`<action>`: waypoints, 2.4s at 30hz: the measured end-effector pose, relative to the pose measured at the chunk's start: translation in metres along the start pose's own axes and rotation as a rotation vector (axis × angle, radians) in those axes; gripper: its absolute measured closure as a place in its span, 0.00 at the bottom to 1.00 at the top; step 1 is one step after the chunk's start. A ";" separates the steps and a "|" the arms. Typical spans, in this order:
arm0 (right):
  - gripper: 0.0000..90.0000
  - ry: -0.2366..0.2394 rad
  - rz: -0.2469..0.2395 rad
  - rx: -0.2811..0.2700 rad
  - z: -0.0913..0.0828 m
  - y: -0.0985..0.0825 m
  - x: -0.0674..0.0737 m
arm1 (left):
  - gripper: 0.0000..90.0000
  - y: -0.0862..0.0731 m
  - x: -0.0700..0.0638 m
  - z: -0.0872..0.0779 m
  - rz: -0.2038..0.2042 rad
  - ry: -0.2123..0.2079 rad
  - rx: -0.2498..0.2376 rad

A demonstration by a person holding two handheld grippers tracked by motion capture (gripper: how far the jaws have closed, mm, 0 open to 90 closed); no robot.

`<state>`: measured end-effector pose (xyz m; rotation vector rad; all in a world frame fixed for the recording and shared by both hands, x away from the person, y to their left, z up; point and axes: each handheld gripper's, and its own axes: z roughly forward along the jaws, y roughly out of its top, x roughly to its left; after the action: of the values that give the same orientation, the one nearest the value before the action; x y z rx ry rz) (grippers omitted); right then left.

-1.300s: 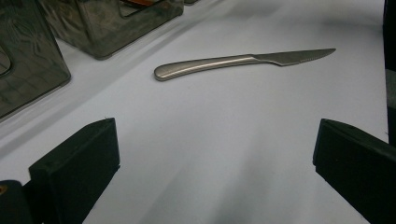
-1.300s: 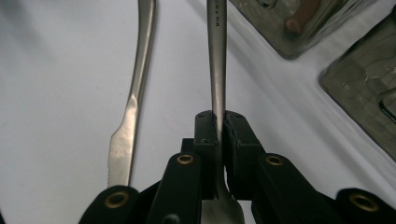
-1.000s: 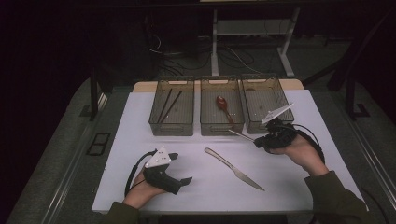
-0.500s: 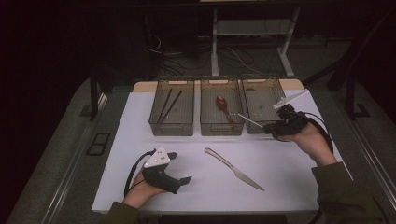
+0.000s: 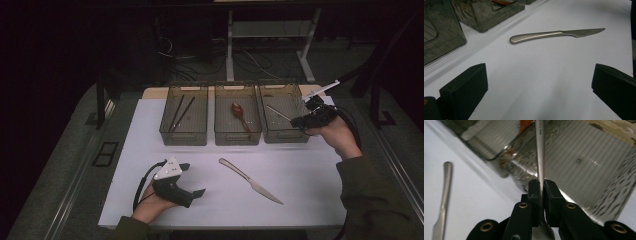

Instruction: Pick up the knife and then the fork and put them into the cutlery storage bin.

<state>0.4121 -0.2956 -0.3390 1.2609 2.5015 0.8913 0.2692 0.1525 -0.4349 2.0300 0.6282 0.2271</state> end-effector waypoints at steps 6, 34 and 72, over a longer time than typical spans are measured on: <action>0.92 -0.032 0.036 0.023 0.012 0.009 -0.017 | 0.00 0.000 0.000 0.000 0.001 -0.002 -0.001; 0.89 -0.068 0.086 0.132 0.077 0.027 -0.053 | 0.00 0.000 -0.001 0.000 0.000 -0.008 -0.004; 0.50 0.101 0.125 -0.238 -0.001 -0.004 -0.004 | 0.00 0.000 -0.002 0.001 -0.003 -0.015 0.001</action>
<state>0.4114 -0.3009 -0.3407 1.3328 2.3228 1.2698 0.2683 0.1506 -0.4354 2.0297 0.6225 0.2098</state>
